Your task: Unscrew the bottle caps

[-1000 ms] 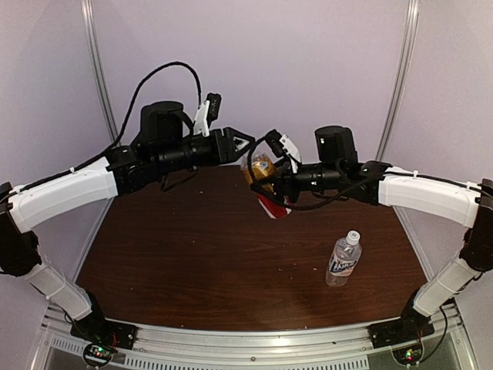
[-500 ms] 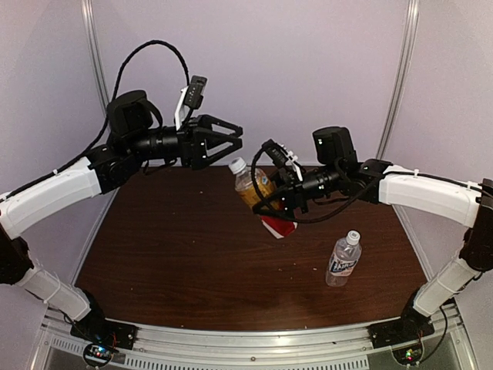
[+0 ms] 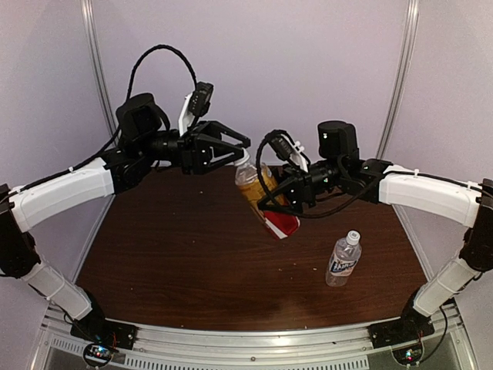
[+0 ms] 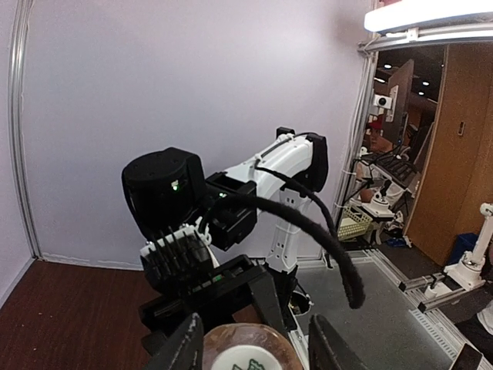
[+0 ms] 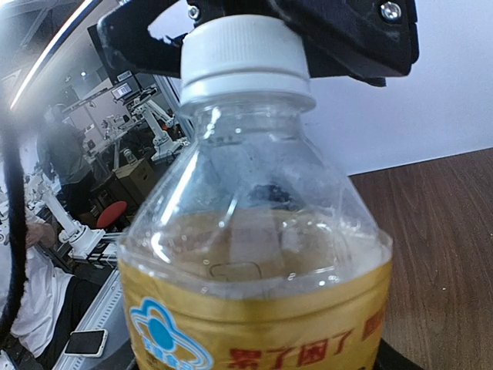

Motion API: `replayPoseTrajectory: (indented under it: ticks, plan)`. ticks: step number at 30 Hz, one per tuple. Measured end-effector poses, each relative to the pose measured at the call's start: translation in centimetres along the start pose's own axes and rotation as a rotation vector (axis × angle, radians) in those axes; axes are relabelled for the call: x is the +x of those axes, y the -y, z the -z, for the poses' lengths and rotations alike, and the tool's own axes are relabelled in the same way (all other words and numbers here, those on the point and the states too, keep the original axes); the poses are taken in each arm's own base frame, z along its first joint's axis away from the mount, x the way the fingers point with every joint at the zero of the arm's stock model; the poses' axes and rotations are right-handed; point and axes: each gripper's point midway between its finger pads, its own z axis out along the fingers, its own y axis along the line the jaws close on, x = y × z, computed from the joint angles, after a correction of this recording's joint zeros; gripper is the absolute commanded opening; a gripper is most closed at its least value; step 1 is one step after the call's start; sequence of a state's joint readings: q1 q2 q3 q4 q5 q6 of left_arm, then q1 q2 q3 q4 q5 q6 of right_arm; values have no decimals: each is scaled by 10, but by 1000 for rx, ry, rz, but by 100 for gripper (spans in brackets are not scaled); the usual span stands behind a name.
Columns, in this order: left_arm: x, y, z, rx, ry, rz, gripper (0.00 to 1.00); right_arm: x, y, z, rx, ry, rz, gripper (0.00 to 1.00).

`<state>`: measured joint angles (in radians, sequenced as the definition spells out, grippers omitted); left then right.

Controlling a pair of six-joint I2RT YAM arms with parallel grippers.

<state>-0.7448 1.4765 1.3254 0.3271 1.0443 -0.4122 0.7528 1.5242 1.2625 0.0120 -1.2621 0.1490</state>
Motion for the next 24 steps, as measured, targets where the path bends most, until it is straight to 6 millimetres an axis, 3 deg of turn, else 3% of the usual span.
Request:
replayPoseTrajectory:
  ticks: [14,18,21,24]
  plan:
    - [2,1,-1,38,38,1,25,-11,-9,0,-47,28,-5,65]
    - [1,1,0,41,49,-1,15,-12,-8,0,-45,29,-8,62]
    - [0,-1,0,31,54,9,0,-11,-6,0,-30,30,-4,62]
    - [1,-9,0,-11,61,34,0,-12,4,1,29,32,5,62]
